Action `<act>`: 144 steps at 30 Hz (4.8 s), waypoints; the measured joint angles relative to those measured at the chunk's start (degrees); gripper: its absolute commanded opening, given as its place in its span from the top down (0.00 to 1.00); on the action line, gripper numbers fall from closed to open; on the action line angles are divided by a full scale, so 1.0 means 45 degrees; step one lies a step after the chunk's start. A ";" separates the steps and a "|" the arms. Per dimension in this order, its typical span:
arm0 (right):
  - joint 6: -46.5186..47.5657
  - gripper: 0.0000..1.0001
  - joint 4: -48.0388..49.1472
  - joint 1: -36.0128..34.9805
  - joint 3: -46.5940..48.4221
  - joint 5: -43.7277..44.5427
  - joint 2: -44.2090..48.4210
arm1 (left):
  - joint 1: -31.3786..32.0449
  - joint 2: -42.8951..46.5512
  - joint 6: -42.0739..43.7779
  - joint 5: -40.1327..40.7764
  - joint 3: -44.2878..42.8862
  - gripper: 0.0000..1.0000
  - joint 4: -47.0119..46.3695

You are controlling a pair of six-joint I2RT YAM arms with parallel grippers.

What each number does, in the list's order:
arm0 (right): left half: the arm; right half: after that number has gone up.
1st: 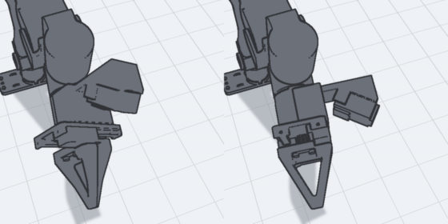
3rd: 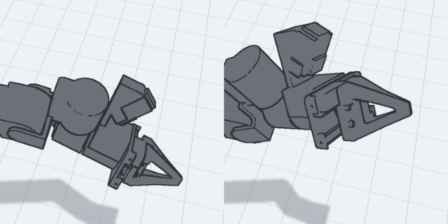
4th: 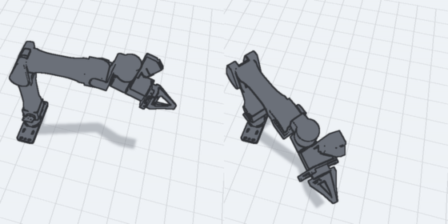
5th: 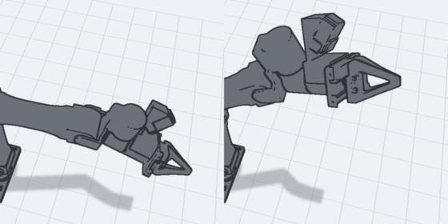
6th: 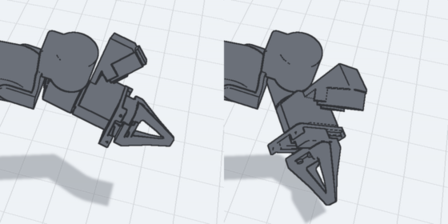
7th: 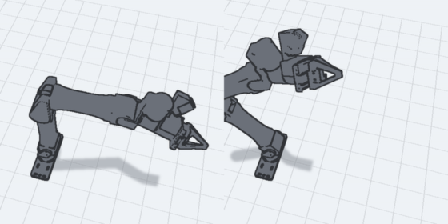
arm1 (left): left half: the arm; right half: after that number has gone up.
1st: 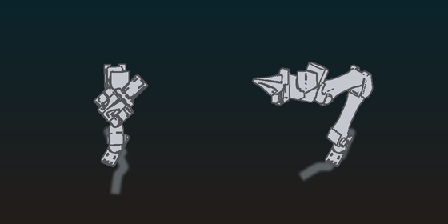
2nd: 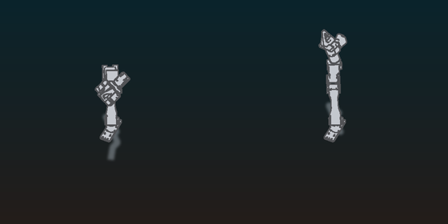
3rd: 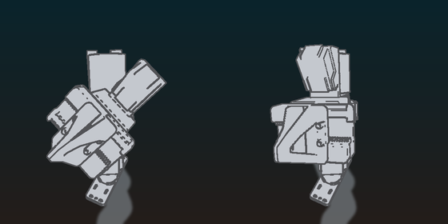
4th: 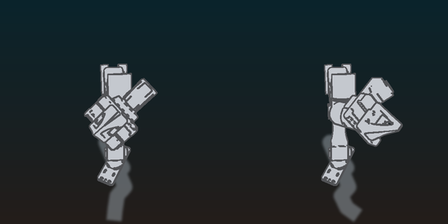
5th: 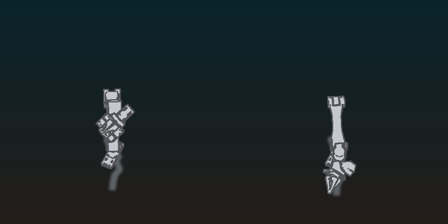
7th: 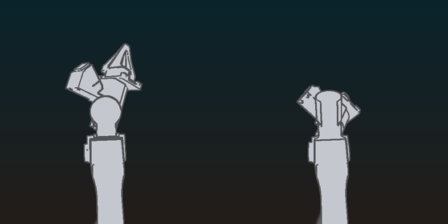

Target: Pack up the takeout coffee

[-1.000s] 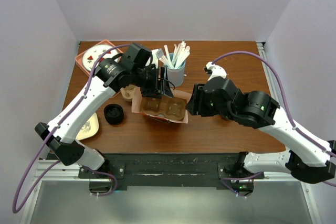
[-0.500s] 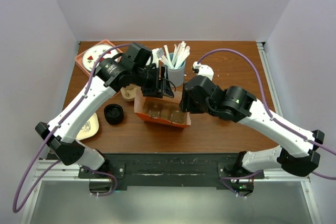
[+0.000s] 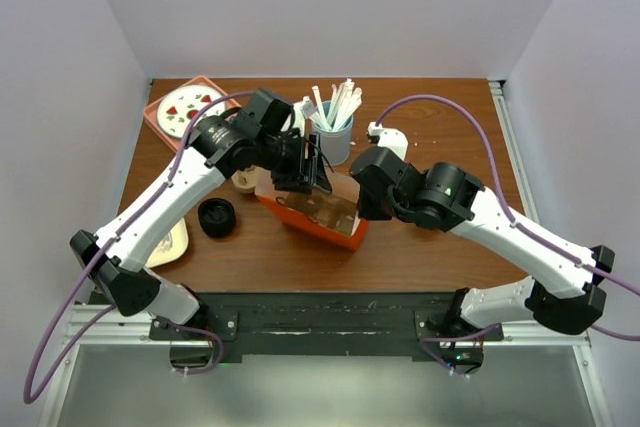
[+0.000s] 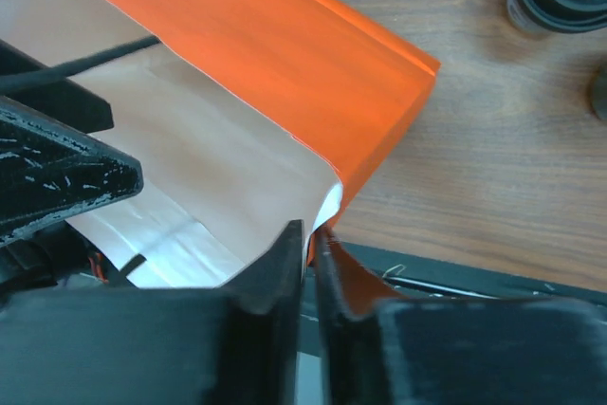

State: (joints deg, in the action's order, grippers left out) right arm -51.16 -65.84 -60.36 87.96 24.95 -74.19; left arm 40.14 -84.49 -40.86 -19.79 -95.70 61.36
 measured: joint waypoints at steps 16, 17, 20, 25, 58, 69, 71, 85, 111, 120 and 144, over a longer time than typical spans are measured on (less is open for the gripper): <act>-0.0199 1.00 -0.0024 0.0039 0.0602 0.0272 -0.0170 | 0.0000 0.1355 0.0685 -0.0053 0.0636 0.21 0.2171; -0.0199 1.00 0.0019 0.0078 0.0631 0.0267 -0.0214 | 0.0000 0.1355 0.0743 -0.0121 0.0641 0.19 0.2322; -0.0194 1.00 0.0209 0.0180 0.0656 0.0243 -0.0321 | 0.0000 0.1355 0.0962 -0.0253 0.0743 0.19 0.2599; -0.0189 1.00 0.0316 0.0379 0.0656 0.0228 -0.0369 | 0.0000 0.1399 0.1030 -0.0291 0.0816 0.19 0.2764; 0.1112 1.00 0.1447 0.1719 -0.0121 -0.1355 -0.0146 | -0.1797 0.1987 0.1001 0.0831 -0.1671 0.29 0.3152; 0.1719 1.00 0.1554 0.1802 -0.0126 -0.1481 -0.0151 | -0.3007 0.1778 0.1583 0.3555 -0.2166 0.49 0.3016; 0.1749 1.00 0.1549 0.1817 -0.0121 -0.1481 -0.0151 | -0.3016 0.1778 0.1763 0.4036 -0.1632 0.57 0.3007; 0.1851 1.00 0.1506 0.1846 -0.0097 -0.1603 -0.0262 | -0.3065 0.2229 0.2443 0.4206 0.1860 0.58 0.0869; 0.1603 0.88 0.0573 0.1923 0.1685 -0.1802 0.0155 | -0.3084 0.3181 0.1865 0.0899 0.0879 0.99 0.0976; 0.0884 0.70 0.0729 0.1928 -0.0272 -0.1710 0.0559 | -0.3084 0.3939 0.1263 0.0112 0.3045 0.53 0.0899; 0.0947 0.97 0.0539 0.1928 0.0121 -0.1637 0.0165 | -0.3084 0.3473 0.2283 0.0743 0.2662 0.85 0.1987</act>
State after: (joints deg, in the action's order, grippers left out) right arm -46.89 -63.42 -51.68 88.51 17.58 -73.45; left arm 26.26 -68.86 -30.59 -16.45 -83.72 70.30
